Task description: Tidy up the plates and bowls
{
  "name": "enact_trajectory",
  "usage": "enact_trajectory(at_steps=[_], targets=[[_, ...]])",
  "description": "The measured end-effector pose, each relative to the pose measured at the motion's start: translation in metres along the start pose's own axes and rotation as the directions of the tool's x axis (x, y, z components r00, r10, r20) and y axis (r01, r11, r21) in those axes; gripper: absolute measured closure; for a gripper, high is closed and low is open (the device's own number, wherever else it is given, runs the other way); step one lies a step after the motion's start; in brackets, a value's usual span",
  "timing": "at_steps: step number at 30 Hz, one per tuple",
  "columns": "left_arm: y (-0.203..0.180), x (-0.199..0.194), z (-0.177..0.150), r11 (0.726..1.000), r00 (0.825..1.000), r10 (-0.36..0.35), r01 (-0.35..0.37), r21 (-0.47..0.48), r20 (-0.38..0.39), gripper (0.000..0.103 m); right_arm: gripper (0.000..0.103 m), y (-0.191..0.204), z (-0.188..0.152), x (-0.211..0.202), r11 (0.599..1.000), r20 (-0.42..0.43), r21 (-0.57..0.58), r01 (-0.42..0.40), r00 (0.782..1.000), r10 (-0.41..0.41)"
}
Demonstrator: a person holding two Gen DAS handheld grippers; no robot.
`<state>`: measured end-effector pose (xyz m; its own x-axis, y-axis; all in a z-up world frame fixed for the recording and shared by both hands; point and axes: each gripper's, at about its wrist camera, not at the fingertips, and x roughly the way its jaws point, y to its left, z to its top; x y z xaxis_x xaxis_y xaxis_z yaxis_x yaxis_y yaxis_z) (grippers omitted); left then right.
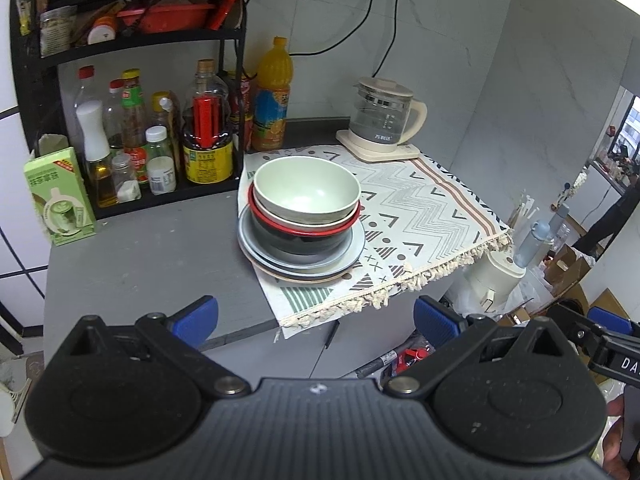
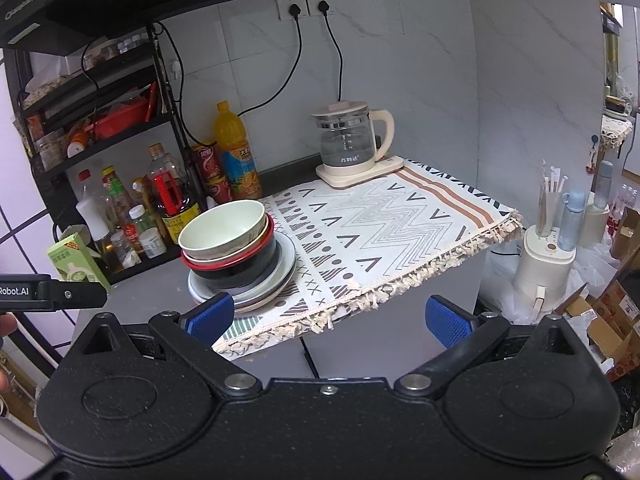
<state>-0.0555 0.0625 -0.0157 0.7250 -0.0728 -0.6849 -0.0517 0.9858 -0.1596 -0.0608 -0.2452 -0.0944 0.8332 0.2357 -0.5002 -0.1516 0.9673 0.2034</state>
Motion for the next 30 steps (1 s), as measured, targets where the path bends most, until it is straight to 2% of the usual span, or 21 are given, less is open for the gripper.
enact_trajectory(at_steps=[15, 30], targets=[[-0.005, -0.011, -0.012, 1.000, 1.000, 0.019, -0.020, -0.007, -0.005, 0.000, 0.000, -0.005, -0.002, -0.014, 0.999, 0.014, -0.037, -0.016, 1.000, 0.017], [-0.012, -0.006, -0.008, 1.000, 1.000, 0.028, -0.028, 0.008, 0.006, 0.000, 0.000, -0.011, 0.001, -0.013, 0.999, 0.014, -0.041, -0.011, 1.000, 0.012]])
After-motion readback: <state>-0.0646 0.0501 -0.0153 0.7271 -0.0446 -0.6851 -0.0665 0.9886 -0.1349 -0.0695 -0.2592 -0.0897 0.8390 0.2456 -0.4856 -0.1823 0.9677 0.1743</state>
